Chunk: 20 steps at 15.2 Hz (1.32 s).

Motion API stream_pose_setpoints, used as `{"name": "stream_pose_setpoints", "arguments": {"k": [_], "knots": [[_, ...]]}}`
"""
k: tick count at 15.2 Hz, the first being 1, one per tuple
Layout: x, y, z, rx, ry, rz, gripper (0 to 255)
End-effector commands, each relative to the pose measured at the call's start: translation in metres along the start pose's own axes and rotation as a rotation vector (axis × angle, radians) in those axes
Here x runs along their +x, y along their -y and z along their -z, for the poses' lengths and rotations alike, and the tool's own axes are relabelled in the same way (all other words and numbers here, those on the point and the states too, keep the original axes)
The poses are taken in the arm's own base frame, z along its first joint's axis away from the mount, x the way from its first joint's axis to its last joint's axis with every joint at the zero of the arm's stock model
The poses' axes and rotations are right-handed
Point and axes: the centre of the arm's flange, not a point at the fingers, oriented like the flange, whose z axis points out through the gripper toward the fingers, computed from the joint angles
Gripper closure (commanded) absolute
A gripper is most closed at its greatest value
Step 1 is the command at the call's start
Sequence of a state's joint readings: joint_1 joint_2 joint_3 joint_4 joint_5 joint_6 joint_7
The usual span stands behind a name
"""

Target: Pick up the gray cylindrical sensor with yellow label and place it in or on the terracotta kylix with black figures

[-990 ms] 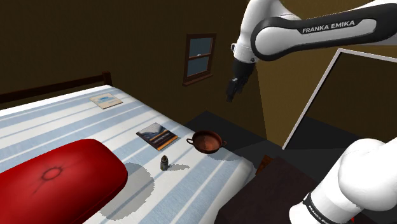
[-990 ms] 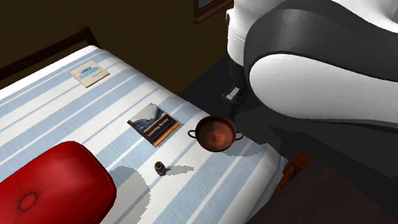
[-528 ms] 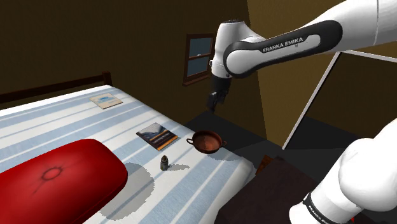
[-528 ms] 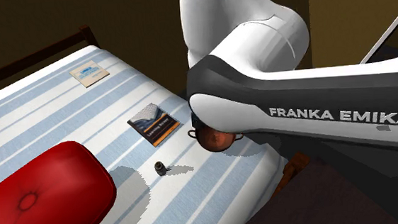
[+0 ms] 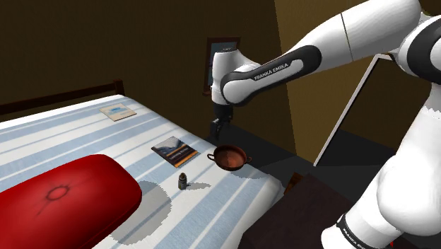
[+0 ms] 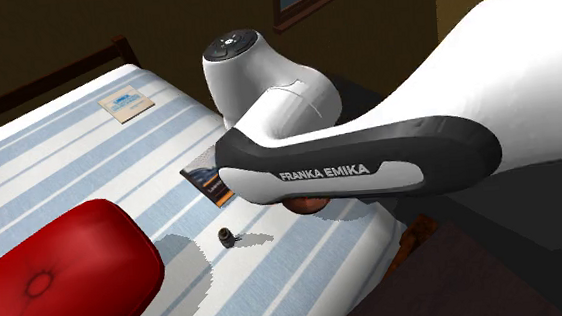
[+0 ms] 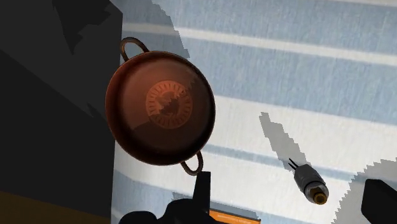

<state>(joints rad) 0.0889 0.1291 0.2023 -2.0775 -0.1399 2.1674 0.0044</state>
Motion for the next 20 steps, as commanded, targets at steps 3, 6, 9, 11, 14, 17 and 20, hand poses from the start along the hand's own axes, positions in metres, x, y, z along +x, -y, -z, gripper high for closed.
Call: {"name": "stream_pose_setpoints", "arguments": {"k": [3, 6, 9, 11, 14, 17, 20], "knots": [[0.032, 0.019, -0.04, 0.013, 0.028, 0.03, 0], [0.056, 0.033, -0.07, 0.022, 0.047, 0.052, 0], [0.079, 0.049, -0.101, 0.032, 0.067, 0.074, 0], [0.093, 0.059, -0.121, 0.038, 0.08, 0.089, 0], [0.115, 0.076, -0.152, 0.047, 0.1, 0.111, 0], [0.135, 0.093, -0.183, 0.056, 0.12, 0.134, 0], [0.154, 0.111, -0.214, 0.066, 0.139, 0.156, 0]]}}
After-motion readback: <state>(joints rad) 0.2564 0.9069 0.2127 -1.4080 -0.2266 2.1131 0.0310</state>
